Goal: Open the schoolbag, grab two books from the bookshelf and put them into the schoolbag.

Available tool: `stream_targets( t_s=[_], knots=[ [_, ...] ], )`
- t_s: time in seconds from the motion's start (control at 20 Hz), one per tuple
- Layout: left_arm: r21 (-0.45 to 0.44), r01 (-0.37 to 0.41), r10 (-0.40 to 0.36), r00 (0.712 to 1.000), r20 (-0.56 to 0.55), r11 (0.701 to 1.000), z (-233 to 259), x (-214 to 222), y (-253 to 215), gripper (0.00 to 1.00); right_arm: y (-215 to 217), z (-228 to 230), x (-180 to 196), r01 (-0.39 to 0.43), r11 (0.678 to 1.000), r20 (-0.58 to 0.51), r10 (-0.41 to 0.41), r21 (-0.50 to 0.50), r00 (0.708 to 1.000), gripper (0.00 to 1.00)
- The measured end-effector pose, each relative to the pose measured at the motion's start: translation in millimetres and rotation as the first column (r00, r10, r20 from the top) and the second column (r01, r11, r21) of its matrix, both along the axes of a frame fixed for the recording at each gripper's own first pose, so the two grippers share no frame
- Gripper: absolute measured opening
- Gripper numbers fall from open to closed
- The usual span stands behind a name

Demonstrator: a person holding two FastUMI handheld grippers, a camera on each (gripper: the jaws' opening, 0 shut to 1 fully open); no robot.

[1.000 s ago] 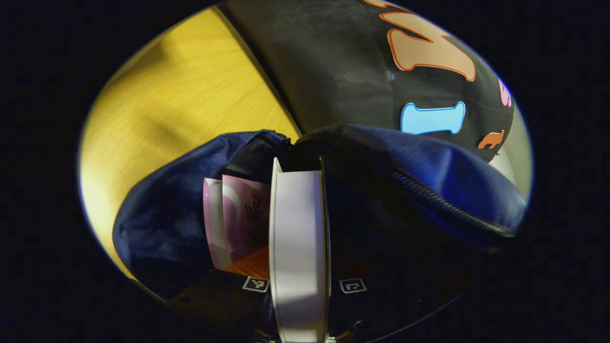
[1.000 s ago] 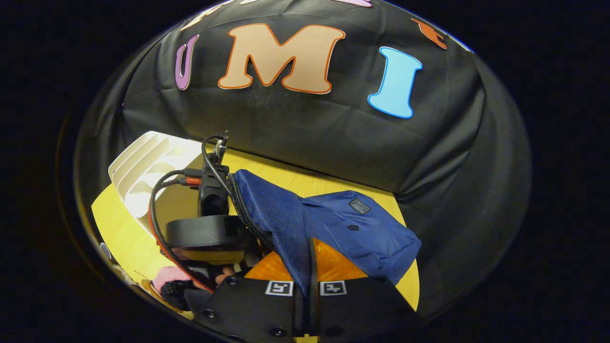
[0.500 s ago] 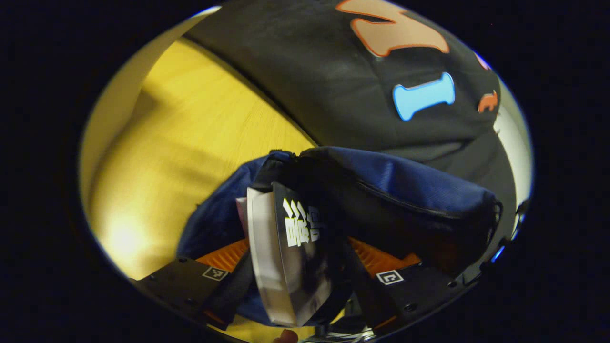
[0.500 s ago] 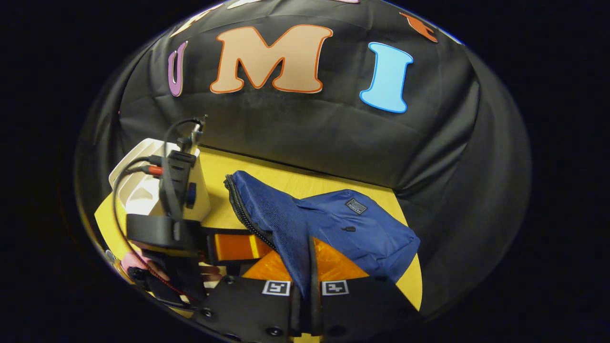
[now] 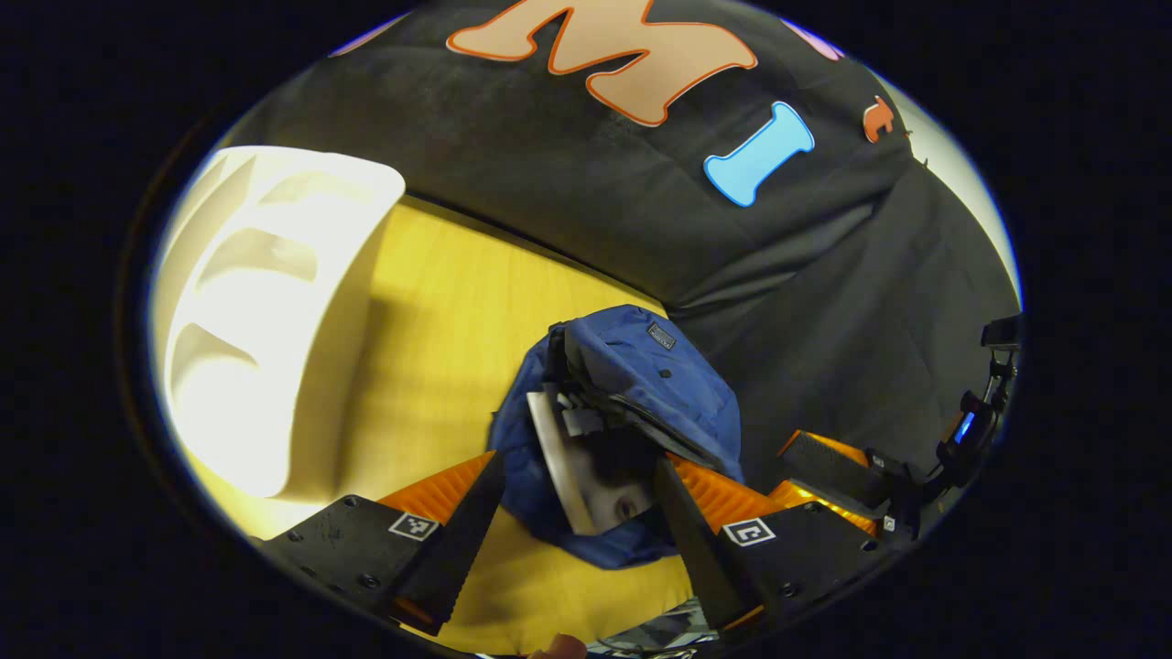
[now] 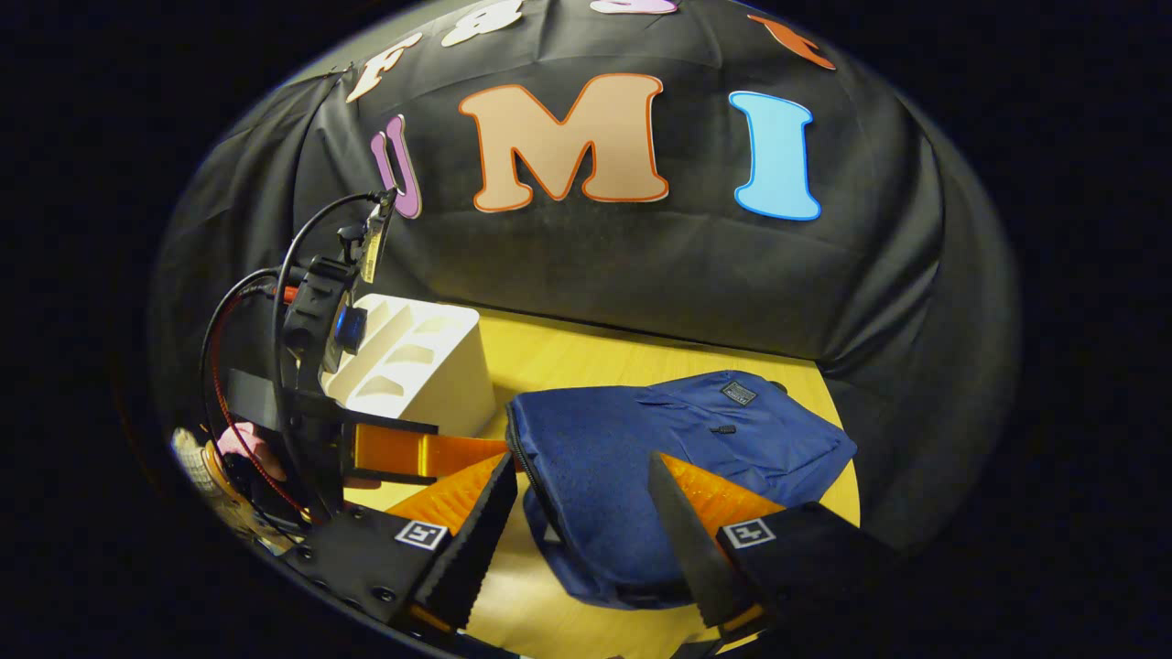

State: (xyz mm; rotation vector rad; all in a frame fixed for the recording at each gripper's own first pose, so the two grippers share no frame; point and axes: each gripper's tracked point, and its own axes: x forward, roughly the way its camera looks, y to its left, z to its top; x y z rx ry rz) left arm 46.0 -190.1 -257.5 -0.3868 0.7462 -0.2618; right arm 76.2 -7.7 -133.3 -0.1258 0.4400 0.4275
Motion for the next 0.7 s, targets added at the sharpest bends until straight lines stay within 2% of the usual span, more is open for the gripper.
stream_targets(
  t_s=[0.1, 0.2, 0.3, 0.4, 0.45, 0.55, 0.7],
  knots=[
    [0.023, -0.013, 0.012, 1.0, 0.009, 1.0, 24.3, -21.4, 16.7, 0.93, 1.6, 21.2, -15.9, 0.019, 0.997, 0.02, -0.021, 0.08, 1.0, 0.99],
    [0.038, -0.039, 0.038, 0.999, 0.033, 0.999, 51.0, -35.8, 37.3, 0.96, -3.8, 49.2, -20.3, 0.064, 0.988, 0.068, -0.075, 0.142, 0.995, 0.97],
    [0.072, -0.076, 0.07, 0.993, 0.092, 0.994, 84.2, -41.1, 59.1, 0.96, -10.6, 78.8, -21.4, 0.114, 0.97, 0.13, -0.144, 0.215, 0.981, 0.96],
    [0.137, -0.134, 0.106, 0.975, 0.193, 0.981, 120.6, -40.3, 86.5, 0.96, -22.8, 107.0, -23.8, 0.164, 0.948, 0.195, -0.221, 0.271, 0.955, 0.96],
    [0.179, -0.181, 0.131, 0.957, 0.259, 0.967, 142.1, -38.6, 105.5, 0.96, -28.4, 120.8, -24.5, 0.184, 0.939, 0.232, -0.256, 0.29, 0.939, 0.97],
    [0.257, -0.283, 0.162, 0.899, 0.407, 0.924, 186.8, -32.6, 139.9, 0.95, -34.9, 146.8, -27.7, 0.216, 0.926, 0.307, -0.312, 0.31, 0.899, 0.96],
    [0.353, -0.423, 0.171, 0.808, 0.563, 0.835, 233.7, -32.7, 184.2, 0.94, -28.5, 178.5, -36.1, 0.217, 0.92, 0.403, -0.343, 0.326, 0.849, 0.96]
  ],
)
